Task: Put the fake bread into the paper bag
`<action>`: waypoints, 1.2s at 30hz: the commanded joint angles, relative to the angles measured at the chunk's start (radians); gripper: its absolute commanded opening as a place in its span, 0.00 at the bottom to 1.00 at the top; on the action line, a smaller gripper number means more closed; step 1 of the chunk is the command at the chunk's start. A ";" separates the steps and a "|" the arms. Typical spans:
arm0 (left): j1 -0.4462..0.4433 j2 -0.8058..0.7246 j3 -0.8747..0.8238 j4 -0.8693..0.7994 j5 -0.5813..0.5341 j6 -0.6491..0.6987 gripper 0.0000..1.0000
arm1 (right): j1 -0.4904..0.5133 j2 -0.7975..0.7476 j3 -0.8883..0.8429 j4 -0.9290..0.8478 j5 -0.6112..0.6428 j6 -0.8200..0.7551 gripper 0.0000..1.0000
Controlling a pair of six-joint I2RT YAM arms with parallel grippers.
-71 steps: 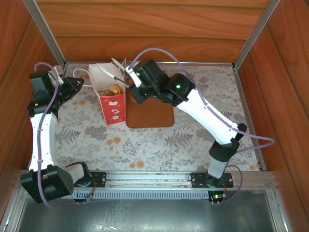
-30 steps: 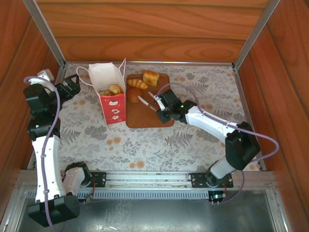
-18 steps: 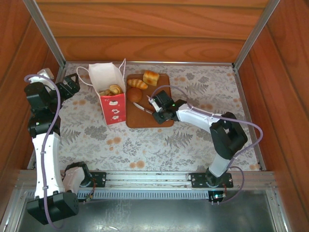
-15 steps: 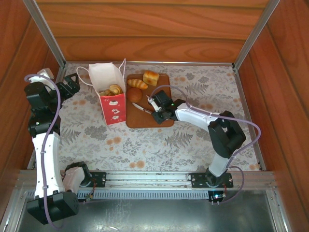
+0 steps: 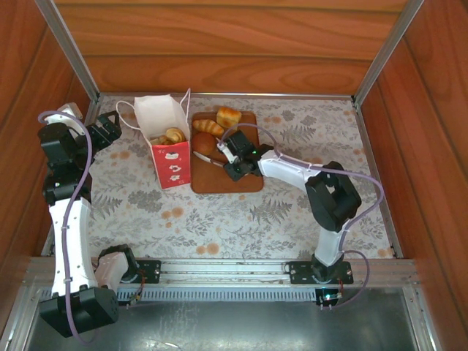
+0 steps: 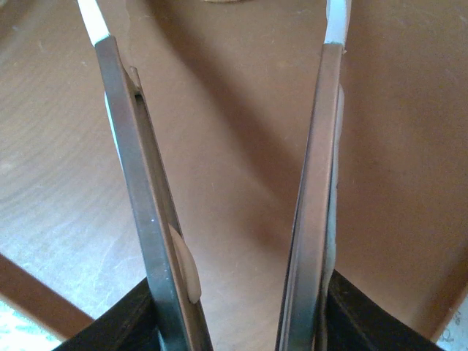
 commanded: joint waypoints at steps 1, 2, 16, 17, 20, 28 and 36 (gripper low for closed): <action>-0.001 0.002 0.007 0.030 -0.001 0.016 1.00 | -0.007 0.017 0.041 0.018 -0.001 -0.021 0.48; -0.002 0.003 0.007 0.029 0.001 0.015 1.00 | -0.007 0.022 0.045 0.018 -0.003 -0.022 0.48; -0.002 0.011 0.007 0.031 0.008 0.013 1.00 | -0.015 0.053 0.065 0.029 0.008 -0.010 0.46; -0.001 0.011 0.008 0.031 0.008 0.013 1.00 | -0.015 0.058 0.067 0.030 0.009 -0.009 0.46; -0.001 0.012 0.007 0.031 0.008 0.012 1.00 | -0.016 0.063 0.072 0.028 0.008 -0.007 0.44; -0.002 0.007 0.021 0.014 0.024 -0.002 1.00 | -0.017 0.006 0.042 0.022 0.017 0.005 0.29; 0.001 0.035 0.087 -0.075 0.069 -0.028 1.00 | -0.015 -0.127 -0.029 -0.031 0.041 0.044 0.15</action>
